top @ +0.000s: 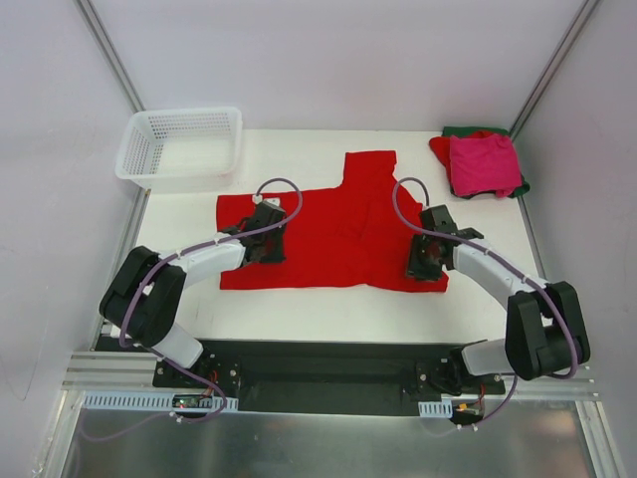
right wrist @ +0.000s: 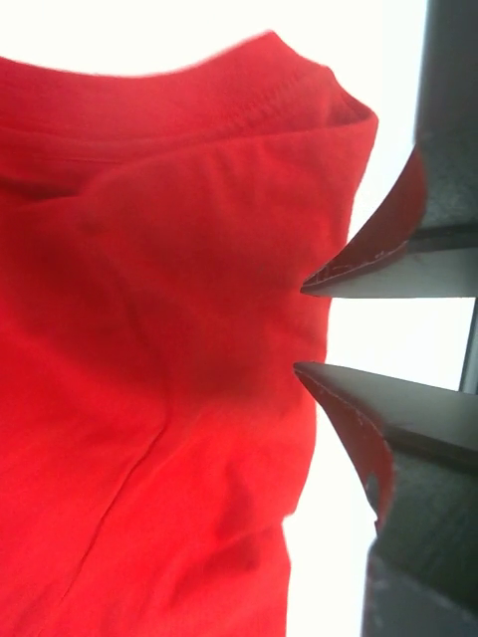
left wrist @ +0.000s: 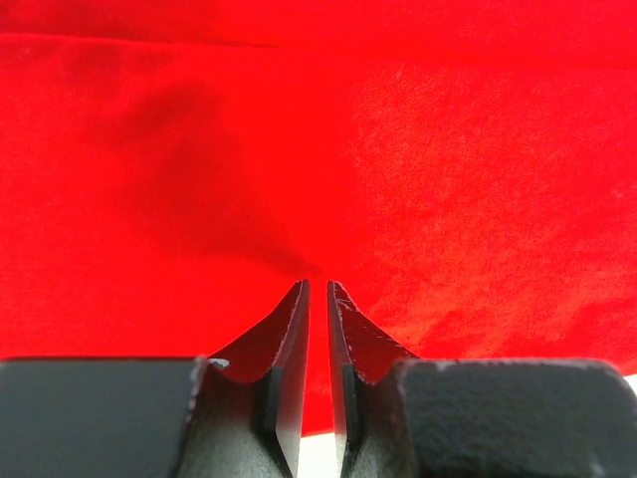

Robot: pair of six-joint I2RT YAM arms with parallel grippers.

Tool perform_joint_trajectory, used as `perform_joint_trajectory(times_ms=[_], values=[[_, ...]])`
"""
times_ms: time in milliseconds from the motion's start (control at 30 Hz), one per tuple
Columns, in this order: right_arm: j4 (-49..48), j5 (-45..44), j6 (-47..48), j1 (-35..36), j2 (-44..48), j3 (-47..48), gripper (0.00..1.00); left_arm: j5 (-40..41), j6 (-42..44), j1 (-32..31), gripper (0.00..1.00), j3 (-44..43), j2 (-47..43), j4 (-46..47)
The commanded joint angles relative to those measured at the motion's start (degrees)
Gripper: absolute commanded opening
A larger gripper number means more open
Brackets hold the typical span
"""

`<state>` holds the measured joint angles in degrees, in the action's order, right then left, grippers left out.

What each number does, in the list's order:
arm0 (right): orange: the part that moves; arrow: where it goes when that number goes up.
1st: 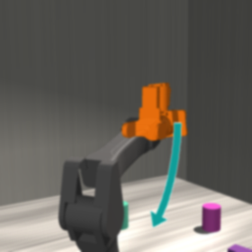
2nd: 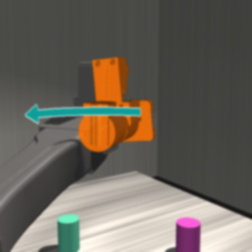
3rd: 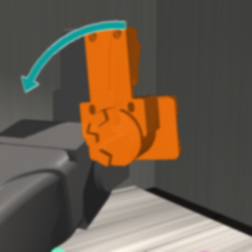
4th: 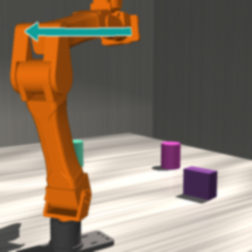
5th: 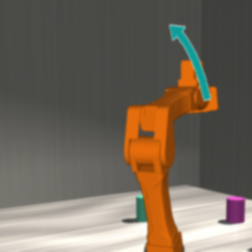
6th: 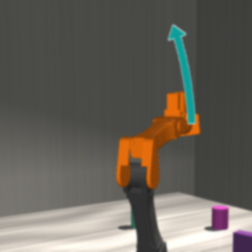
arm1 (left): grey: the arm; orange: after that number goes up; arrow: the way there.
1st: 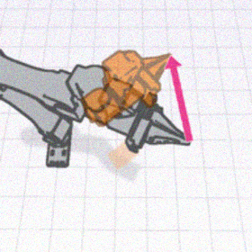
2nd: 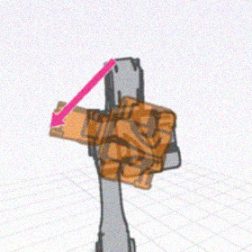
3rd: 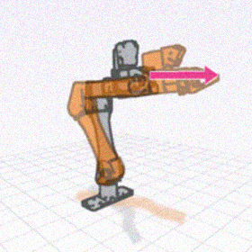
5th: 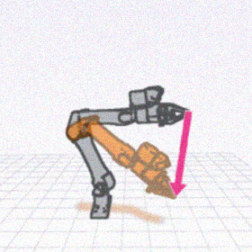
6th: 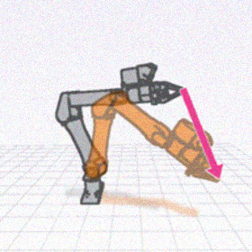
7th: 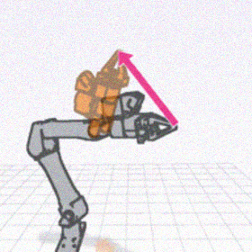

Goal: Fold and stack the t-shirts
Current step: Fold the flattened tshirt in 1/3 of the way

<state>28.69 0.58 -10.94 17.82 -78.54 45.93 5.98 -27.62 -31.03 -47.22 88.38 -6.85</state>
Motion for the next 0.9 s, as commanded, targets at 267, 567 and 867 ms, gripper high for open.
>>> perform_joint_trajectory(times_ms=[267, 567, 867], values=[[-4.34, 1.71, -0.31, -0.16, -7.5, -0.49, 0.36, -1.41, 0.99, 2.28, 0.12, 0.02, 1.09, 1.14], [-3.82, 1.0, 0.92, -0.16, -9.0, 0.65, 0.36, -3.6, -1.29, 3.78, 0.12, 1.17, 3.29, -1.06], [-1.71, -2.16, 2.59, -0.16, -8.38, 2.32, 0.36, -5.54, -5.08, 4.22, 0.12, 7.05, -0.48, -3.69]])
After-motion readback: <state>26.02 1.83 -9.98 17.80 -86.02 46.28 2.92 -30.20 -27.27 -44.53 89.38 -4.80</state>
